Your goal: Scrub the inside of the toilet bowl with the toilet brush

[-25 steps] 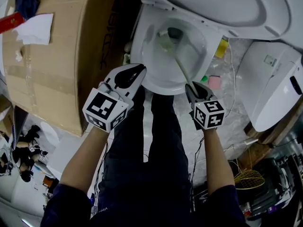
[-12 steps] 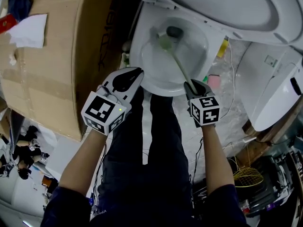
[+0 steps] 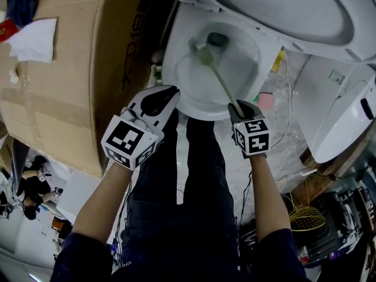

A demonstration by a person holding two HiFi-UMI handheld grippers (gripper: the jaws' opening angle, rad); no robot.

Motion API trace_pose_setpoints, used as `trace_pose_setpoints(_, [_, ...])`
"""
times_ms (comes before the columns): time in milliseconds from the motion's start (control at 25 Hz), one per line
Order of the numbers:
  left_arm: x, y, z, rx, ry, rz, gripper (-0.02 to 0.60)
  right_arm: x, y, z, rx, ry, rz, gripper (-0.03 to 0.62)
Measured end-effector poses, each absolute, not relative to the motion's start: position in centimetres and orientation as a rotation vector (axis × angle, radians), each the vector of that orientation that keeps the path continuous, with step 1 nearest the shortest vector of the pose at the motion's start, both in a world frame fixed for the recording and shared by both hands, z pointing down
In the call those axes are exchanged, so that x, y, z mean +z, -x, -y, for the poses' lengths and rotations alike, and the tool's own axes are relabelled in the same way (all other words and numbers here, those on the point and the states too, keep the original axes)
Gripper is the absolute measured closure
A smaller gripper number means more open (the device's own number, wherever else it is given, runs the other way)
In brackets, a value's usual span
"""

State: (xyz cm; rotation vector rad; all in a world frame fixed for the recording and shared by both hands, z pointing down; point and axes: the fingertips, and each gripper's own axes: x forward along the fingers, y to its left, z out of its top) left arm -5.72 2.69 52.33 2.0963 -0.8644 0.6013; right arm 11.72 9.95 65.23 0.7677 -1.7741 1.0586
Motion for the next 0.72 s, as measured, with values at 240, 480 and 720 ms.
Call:
trace_pose_setpoints(240, [52.6,5.6,-2.2,0.599,-2.09,0.86,0.537,65.6,-11.5,-9.2,1.066,-0.775,1.771,0.508])
trace_pose_setpoints(480, [52.6,5.6,-1.4,0.599,-2.086,0.866,0.537,66.0,-11.9,-7.9,1.064,-0.79,1.766,0.508])
trace_pose_setpoints(720, [52.9,5.2,-0.9,0.601,-2.083,0.858,0.537,66.3,-12.6,-6.5,1.063,-0.808,1.761,0.508])
